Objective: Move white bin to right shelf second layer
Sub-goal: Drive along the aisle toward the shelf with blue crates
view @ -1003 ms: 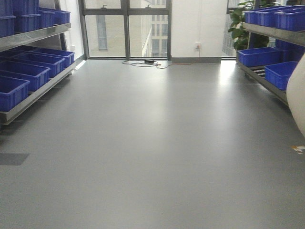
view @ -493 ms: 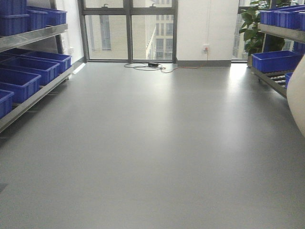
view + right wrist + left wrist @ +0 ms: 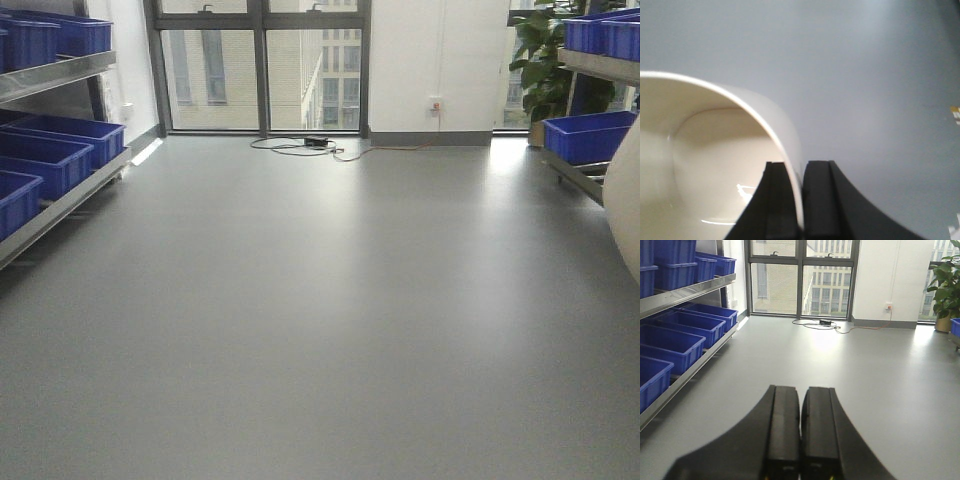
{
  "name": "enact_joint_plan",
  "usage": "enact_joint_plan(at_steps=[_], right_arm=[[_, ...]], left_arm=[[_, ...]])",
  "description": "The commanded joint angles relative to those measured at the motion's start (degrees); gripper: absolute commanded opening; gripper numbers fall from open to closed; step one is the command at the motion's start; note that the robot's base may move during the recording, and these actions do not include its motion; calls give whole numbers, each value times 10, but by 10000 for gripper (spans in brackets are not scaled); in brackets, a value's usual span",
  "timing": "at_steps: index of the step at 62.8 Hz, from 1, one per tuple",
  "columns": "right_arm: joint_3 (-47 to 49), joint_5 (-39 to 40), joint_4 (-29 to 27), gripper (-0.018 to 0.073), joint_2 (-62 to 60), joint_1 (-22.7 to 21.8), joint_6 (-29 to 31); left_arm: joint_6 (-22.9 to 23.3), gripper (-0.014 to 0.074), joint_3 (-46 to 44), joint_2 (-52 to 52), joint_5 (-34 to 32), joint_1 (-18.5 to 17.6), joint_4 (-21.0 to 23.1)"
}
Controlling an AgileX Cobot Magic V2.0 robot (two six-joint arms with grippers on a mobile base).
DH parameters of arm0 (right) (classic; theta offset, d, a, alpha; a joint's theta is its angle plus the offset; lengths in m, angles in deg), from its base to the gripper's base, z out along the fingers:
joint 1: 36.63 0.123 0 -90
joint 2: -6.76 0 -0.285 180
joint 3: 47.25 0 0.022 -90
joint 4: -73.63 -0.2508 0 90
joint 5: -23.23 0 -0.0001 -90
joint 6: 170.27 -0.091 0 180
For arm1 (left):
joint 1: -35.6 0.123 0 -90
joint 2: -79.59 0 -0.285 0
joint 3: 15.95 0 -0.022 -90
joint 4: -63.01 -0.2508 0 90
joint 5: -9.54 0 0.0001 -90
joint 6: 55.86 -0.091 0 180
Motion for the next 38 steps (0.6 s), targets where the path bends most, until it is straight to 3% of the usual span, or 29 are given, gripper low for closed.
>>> enact_joint_plan(at_steps=[1,38], right_arm=[[15,48,0,55,0,-2,1],[15,48,0,55,0,-2,1]], left_arm=[[3,85,16,-9,-48,-4,3],[3,85,16,-9,-48,-4,3]])
